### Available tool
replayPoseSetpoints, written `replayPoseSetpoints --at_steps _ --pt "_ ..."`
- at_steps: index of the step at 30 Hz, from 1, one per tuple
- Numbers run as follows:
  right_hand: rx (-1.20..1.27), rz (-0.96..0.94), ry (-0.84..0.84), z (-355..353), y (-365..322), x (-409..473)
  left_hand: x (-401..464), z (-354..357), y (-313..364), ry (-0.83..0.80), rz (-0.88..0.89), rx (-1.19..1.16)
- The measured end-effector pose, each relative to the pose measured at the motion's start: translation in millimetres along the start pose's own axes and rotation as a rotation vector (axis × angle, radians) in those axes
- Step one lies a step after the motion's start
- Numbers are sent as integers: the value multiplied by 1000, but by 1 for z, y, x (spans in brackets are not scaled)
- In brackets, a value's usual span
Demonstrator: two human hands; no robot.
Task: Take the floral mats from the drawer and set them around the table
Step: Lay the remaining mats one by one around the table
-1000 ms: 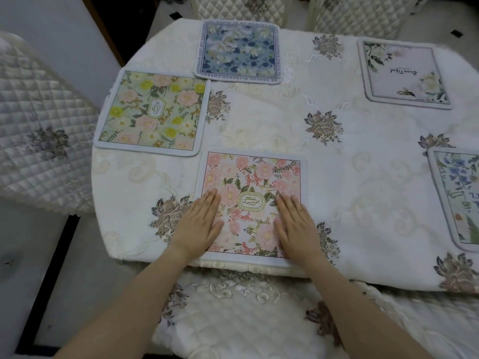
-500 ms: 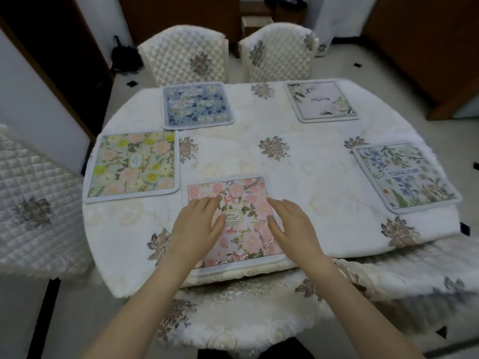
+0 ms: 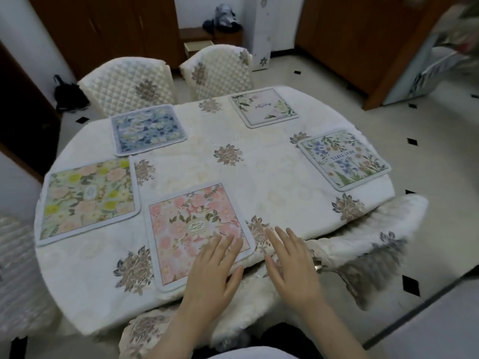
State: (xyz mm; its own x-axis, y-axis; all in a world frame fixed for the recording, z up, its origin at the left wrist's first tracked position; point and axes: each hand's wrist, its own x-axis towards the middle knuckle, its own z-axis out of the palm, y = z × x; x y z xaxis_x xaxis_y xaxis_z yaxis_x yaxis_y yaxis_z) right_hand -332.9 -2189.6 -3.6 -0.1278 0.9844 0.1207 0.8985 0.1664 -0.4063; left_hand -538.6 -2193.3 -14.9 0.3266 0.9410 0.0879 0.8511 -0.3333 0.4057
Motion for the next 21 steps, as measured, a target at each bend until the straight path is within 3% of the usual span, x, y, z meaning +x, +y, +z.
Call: replayPoseSetpoints --at_steps 11,21 --pt "4 -56 -12 -61 123 13 77 24 109 88 -85 10" --pt "37 -15 55 -117 231 26 135 67 205 65 -118 -28"
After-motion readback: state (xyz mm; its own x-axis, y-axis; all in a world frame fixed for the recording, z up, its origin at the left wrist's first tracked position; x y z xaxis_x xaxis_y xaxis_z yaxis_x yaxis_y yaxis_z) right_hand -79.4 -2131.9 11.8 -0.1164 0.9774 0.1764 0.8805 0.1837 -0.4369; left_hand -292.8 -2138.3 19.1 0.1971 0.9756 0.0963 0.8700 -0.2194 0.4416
